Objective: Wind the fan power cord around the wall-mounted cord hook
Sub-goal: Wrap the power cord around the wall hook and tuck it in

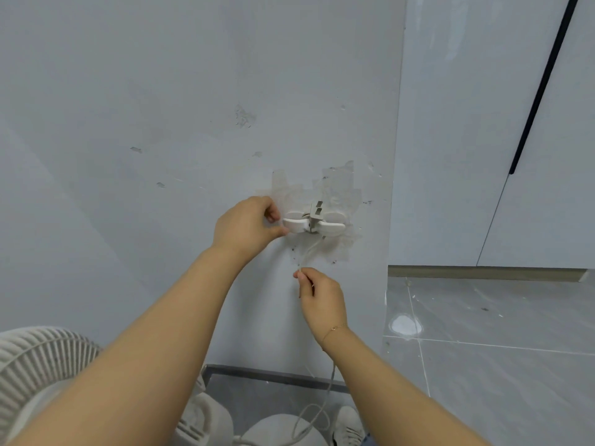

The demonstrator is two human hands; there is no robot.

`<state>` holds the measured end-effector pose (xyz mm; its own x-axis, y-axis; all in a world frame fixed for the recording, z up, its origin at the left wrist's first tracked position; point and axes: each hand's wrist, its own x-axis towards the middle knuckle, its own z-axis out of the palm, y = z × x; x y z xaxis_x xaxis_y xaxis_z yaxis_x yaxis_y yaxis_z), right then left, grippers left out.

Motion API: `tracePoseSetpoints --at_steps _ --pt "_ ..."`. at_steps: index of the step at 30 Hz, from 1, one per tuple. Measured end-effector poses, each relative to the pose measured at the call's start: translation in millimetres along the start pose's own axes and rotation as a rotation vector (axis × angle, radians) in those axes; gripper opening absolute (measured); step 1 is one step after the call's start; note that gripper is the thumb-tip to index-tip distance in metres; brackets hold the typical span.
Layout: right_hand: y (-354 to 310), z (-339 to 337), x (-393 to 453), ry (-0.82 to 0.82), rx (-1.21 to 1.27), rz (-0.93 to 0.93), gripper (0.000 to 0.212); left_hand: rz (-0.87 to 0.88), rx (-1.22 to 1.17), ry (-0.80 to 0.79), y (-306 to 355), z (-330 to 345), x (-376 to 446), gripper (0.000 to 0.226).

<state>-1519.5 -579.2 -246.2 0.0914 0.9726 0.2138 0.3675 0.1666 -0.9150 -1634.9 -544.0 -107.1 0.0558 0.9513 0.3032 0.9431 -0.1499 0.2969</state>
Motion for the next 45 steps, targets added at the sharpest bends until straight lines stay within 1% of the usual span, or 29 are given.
tracePoseSetpoints --at_steps 2,3,6,8,11,17,19,21,23,25,27,29,31,33,36,38,41,44,45 --pt "-5 -2 5 -0.018 -0.169 -0.102 0.030 -0.045 0.015 -0.074 -4 1 0 0.014" --pt "-8 -4 7 -0.033 -0.229 -0.124 0.031 -0.065 0.001 -0.106 -6 1 -1 0.012" --pt "-14 -11 14 -0.094 -0.317 -0.135 0.028 -0.094 -0.146 -0.182 -7 3 -1 0.010" --pt "-17 -14 17 -0.128 -0.321 -0.148 0.028 -0.104 -0.258 -0.264 -6 2 -3 0.014" --pt "-21 -18 17 -0.156 -0.298 -0.162 0.028 -0.140 -0.307 -0.387 -5 4 -7 0.020" --pt "-28 -21 16 -0.193 -0.248 -0.193 0.025 -0.124 -0.384 -0.412 -1 10 -7 0.016" --pt "-29 -22 16 -0.194 -0.247 -0.196 0.024 -0.090 -0.349 -0.423 1 12 -6 0.015" --pt "-29 -25 16 -0.196 -0.248 -0.183 0.025 -0.083 -0.310 -0.433 3 15 -3 0.013" --pt "-28 -28 16 -0.199 -0.243 -0.158 0.029 -0.113 -0.301 -0.453 5 19 -1 0.012" --pt "-27 -33 18 -0.227 -0.241 -0.114 0.034 -0.144 -0.303 -0.457 8 21 1 0.019" --pt "-25 -41 20 -0.304 -0.209 -0.024 0.037 -0.191 -0.346 -0.448 10 23 3 0.026" --pt "-23 -52 21 -0.404 -0.155 0.071 0.038 -0.233 -0.361 -0.458 10 23 6 0.027" --pt "-24 -64 22 -0.448 -0.121 0.119 0.035 -0.268 -0.400 -0.474 9 20 8 0.029" --pt "-28 -76 24 -0.411 -0.096 0.112 0.030 -0.314 -0.476 -0.453 6 17 10 0.029" --pt "-38 -89 29 -0.339 -0.049 0.058 0.023 -0.374 -0.585 -0.406 2 11 9 0.023" --pt "-48 -95 29 -0.328 -0.029 0.021 0.021 -0.415 -0.669 -0.437 0 10 8 0.016" --pt "-62 -99 28 -0.345 -0.003 -0.028 0.022 -0.546 -0.906 -0.479 -3 10 9 0.009" --pt "-72 -98 28 -0.310 -0.041 -0.114 0.023 -0.696 -1.208 -0.490 -2 9 13 0.011" --pt "-75 -97 29 -0.280 -0.053 -0.140 0.021 -0.722 -1.266 -0.472 -1 9 13 0.013"
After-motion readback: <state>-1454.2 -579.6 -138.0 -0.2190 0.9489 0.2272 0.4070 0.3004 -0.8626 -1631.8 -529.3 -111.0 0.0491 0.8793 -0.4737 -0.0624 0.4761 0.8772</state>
